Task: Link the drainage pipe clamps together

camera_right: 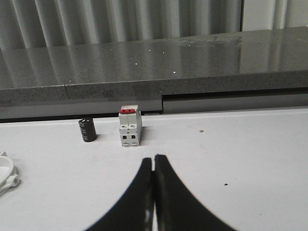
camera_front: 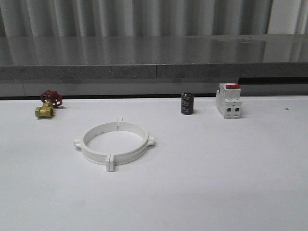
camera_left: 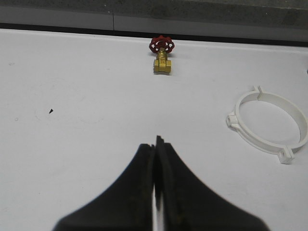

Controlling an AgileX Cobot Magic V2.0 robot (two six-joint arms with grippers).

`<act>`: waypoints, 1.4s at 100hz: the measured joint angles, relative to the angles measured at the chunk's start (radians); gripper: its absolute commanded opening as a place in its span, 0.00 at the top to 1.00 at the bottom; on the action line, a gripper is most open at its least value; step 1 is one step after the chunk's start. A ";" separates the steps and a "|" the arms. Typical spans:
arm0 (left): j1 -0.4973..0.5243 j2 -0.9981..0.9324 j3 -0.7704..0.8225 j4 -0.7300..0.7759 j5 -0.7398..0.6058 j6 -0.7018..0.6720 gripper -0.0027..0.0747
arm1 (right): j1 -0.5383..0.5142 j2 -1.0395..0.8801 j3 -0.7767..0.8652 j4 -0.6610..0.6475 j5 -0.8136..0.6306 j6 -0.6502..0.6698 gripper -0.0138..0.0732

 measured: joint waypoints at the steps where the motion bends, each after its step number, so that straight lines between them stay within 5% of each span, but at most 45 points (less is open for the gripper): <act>1: 0.000 0.000 0.000 0.000 0.000 0.000 0.99 | 0.000 0.000 0.003 0.000 0.000 0.000 0.92; 140: 0.000 0.000 0.002 0.000 0.000 0.000 0.99 | -0.043 -0.002 0.009 0.000 -0.066 -0.002 0.92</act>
